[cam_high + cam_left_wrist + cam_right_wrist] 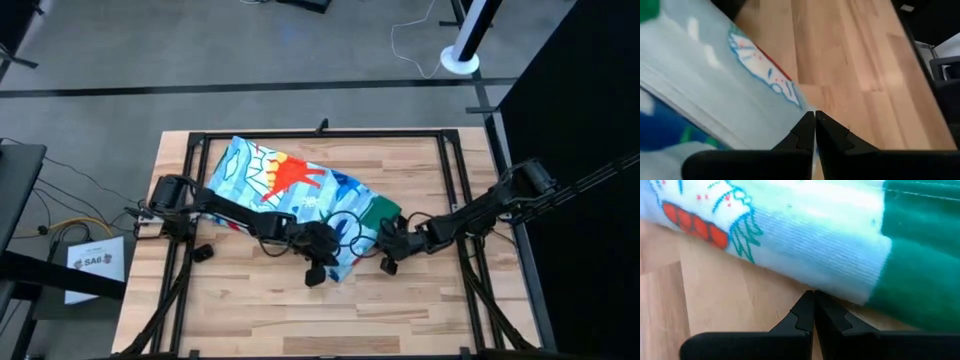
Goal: Roll towel
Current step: Roll the multicolor dinosaur print towel
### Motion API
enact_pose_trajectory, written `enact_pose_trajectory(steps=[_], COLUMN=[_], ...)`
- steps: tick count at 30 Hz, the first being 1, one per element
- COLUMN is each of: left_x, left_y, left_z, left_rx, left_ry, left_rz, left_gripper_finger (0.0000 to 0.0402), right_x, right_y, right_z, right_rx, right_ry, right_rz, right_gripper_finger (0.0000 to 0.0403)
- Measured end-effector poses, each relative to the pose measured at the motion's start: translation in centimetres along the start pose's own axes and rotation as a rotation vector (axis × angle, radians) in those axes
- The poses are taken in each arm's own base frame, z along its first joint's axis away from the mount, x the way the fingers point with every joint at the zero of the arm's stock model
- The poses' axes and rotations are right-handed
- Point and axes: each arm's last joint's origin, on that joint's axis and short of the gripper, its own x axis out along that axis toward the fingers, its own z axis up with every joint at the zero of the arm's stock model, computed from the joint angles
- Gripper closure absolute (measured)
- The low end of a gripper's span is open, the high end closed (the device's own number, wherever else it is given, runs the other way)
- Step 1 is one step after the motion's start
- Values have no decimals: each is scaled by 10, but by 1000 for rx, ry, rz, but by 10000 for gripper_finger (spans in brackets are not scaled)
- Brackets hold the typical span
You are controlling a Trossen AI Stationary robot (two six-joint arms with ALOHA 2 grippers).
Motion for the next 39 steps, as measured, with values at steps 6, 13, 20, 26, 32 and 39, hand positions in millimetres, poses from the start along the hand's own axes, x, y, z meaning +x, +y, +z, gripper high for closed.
enact_pose_trajectory(steps=[6,13,20,26,32,39], left_x=[-16,0,17,21,32,32], left_y=[24,87,110,118,124,124], left_z=[17,12,29,33,22,29], left_rx=[53,196,400,533,526,588], left_ry=[-64,-36,-61,-57,-23,-78], left_rz=[66,103,21,18,-24,-12], left_gripper_finger=[402,402,402,402,402,402], right_x=[-1,-1,-1,-1,0,0], right_y=[3,3,3,3,2,2], right_z=[0,1,1,2,3,3], right_rx=[0,56,71,88,93,95], right_ry=[-38,-63,-68,-66,-65,-65], right_rz=[-13,-16,-17,-12,-14,-11], right_gripper_finger=[403,403,403,403,403,403])
